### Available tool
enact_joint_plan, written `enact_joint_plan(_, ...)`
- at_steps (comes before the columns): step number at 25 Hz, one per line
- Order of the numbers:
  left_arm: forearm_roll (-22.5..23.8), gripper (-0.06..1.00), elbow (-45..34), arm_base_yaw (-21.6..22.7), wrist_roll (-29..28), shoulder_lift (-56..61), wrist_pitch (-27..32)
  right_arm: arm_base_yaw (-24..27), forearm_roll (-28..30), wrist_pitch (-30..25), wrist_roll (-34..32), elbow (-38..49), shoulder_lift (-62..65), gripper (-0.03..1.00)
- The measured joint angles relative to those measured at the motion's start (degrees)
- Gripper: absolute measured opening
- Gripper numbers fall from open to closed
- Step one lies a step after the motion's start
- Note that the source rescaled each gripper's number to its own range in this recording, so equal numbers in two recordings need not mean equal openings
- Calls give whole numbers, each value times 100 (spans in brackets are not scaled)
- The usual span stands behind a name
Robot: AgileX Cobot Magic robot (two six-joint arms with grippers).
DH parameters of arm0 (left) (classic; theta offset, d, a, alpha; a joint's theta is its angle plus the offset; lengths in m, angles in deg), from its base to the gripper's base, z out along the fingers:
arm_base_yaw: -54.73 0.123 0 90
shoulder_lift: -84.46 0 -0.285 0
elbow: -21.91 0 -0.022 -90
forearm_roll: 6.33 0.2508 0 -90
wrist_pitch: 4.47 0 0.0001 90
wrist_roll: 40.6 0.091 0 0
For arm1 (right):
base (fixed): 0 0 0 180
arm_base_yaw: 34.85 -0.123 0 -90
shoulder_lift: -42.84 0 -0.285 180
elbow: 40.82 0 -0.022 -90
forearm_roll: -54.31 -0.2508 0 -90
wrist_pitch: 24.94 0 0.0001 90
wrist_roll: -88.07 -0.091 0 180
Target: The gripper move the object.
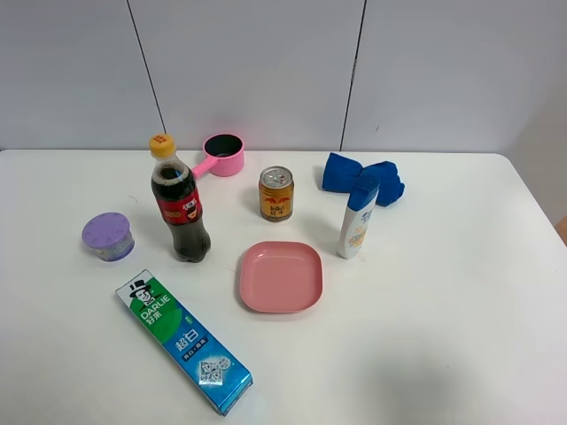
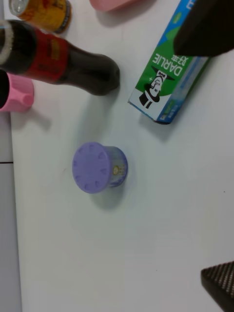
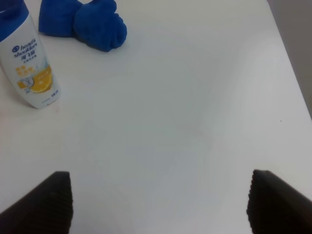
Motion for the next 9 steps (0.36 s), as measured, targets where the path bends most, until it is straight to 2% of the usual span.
enact_joint_plan(9,0,100,0,0,0,0,0,0,0,0,0,0,0,52)
